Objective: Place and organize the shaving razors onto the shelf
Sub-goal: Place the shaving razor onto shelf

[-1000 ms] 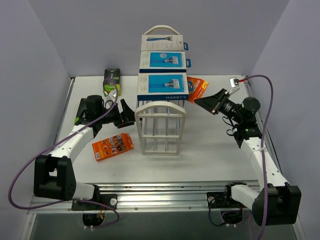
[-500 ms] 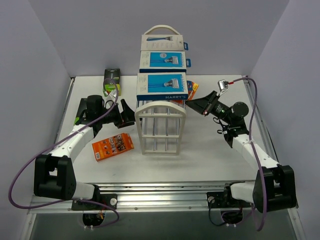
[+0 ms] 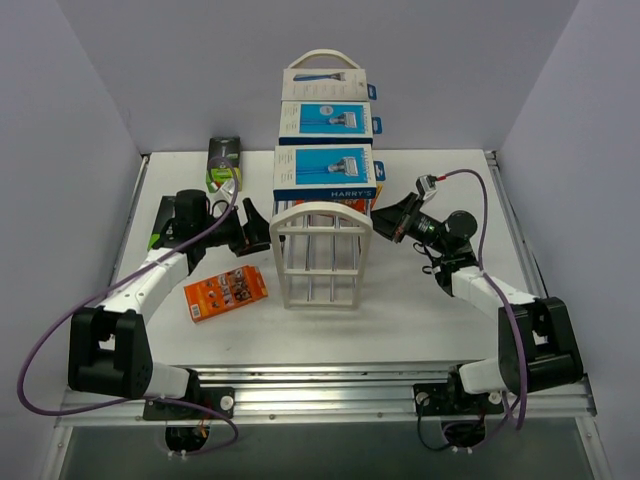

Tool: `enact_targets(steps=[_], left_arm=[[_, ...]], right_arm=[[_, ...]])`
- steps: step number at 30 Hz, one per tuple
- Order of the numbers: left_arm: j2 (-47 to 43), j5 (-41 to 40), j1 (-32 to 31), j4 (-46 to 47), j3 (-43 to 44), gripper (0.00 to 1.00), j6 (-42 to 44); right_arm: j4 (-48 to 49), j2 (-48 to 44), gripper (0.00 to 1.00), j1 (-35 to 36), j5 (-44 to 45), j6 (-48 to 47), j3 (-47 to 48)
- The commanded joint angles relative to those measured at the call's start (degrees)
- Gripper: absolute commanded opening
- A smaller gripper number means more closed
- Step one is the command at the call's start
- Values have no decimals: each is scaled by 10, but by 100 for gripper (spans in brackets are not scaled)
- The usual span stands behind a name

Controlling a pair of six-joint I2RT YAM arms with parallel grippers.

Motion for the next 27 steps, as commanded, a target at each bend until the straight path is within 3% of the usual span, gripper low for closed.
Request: enact_targets(steps=[1, 8, 11, 15, 23, 27], left_arm=[[0, 0, -4, 3, 29, 94, 11], [-2, -1, -4, 2, 28, 94, 11], [-1, -1, -6, 1, 29, 94, 11], [-2, -1, -6, 0, 29, 94, 12], [-2, 1, -9, 0, 29, 94, 11], [-2, 1, -11, 1, 29, 94, 10]], right_arm=[[189, -8, 0, 6, -5, -11, 6], [142, 18, 0, 6, -1, -42, 12], [62, 11, 0, 4, 8, -96, 21], [-166, -16, 0, -12, 23, -212, 54], [-331, 23, 0, -22, 18, -300, 128], [-341, 46, 0, -22, 2, -306, 148]])
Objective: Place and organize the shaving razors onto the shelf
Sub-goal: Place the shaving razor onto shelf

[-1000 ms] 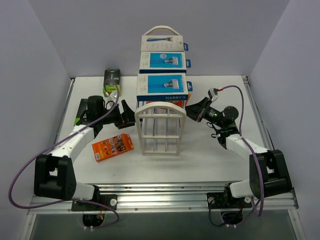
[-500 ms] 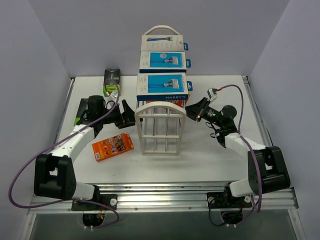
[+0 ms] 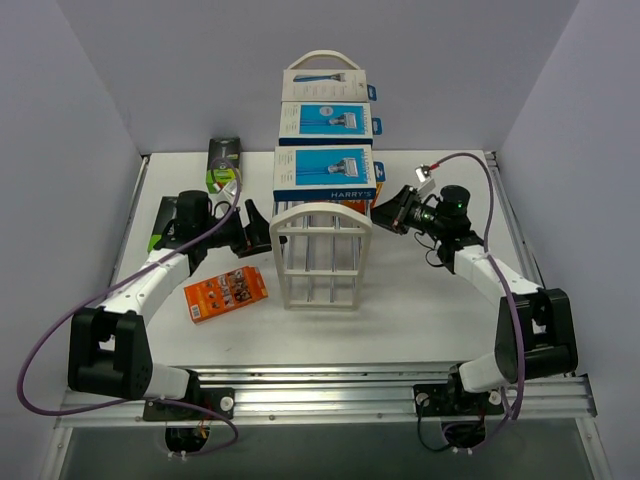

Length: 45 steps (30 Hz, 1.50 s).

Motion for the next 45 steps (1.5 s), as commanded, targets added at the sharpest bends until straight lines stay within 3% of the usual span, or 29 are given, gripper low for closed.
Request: enact_targets(steps=[1, 7, 21, 25, 30, 33, 40, 45], left_arm=[[-2, 1, -3, 1, 29, 94, 11], [-2, 2, -6, 2, 29, 94, 11], [-2, 3, -8, 0, 29, 94, 10], [-1, 3, -9, 0, 30, 94, 10], [1, 5, -11, 1, 30, 94, 12], [3, 5, -12, 0, 31, 94, 11], [2, 5, -12, -1, 31, 94, 11], [3, 3, -14, -2, 30, 94, 13]], right_arm=[[-31, 25, 0, -2, -23, -39, 39], [-81, 76, 0, -1, -70, -67, 103], [-137, 125, 1, -1, -71, -88, 192], [-144, 139, 14, -1, -68, -91, 207], [-152, 144, 46, -3, -61, -98, 225], [-167, 140, 51, -6, -56, -106, 239], [-207, 132, 50, -8, -26, -130, 243], [-199, 126, 41, -7, -11, -121, 221]])
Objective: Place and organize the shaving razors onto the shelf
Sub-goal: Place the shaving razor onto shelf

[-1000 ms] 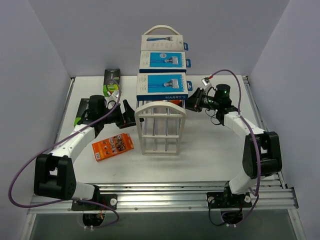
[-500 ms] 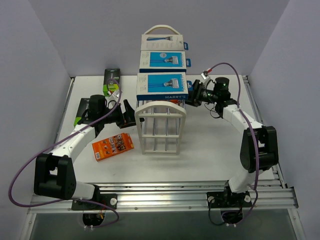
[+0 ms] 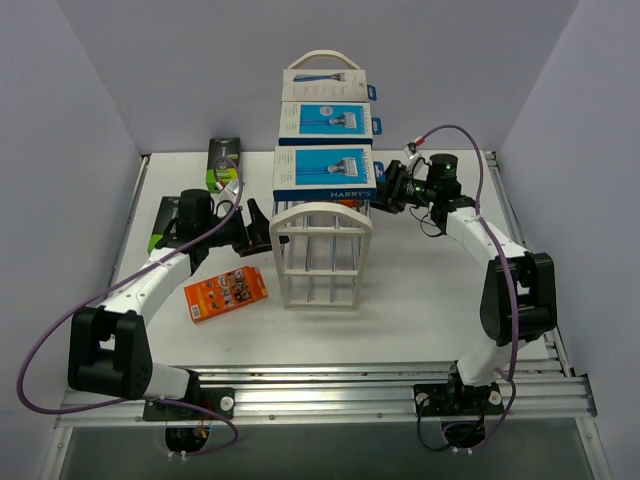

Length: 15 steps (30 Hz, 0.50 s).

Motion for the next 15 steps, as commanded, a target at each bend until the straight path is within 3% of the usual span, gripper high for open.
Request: enact_targets(steps=[1, 5, 15], left_arm=[[2, 2, -4, -3, 25, 94, 11], [2, 2, -5, -3, 25, 94, 12], [2, 2, -5, -4, 26, 94, 13]], right_arm=[[18, -23, 40, -3, 12, 1, -6], [31, -24, 34, -3, 19, 13, -13], [76, -17, 9, -2, 21, 65, -7]])
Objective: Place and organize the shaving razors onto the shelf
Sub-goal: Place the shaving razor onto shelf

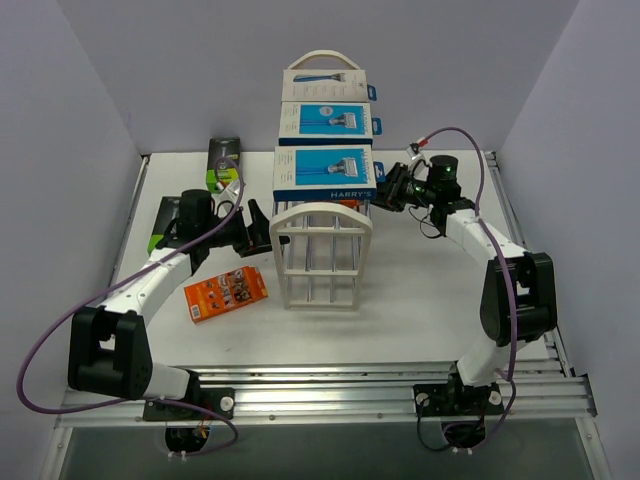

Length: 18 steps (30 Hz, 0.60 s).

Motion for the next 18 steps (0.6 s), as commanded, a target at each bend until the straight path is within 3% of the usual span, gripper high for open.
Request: enact_targets(steps=[1, 4, 18], left_arm=[[2, 3, -3, -5, 27, 94, 13], [1, 4, -3, -4, 27, 94, 12], [2, 8, -3, -5, 28, 94, 11]], right_arm=[[62, -10, 6, -3, -7, 37, 10], [68, 1, 0, -2, -8, 49, 19], [13, 48, 0, -6, -15, 34, 103]])
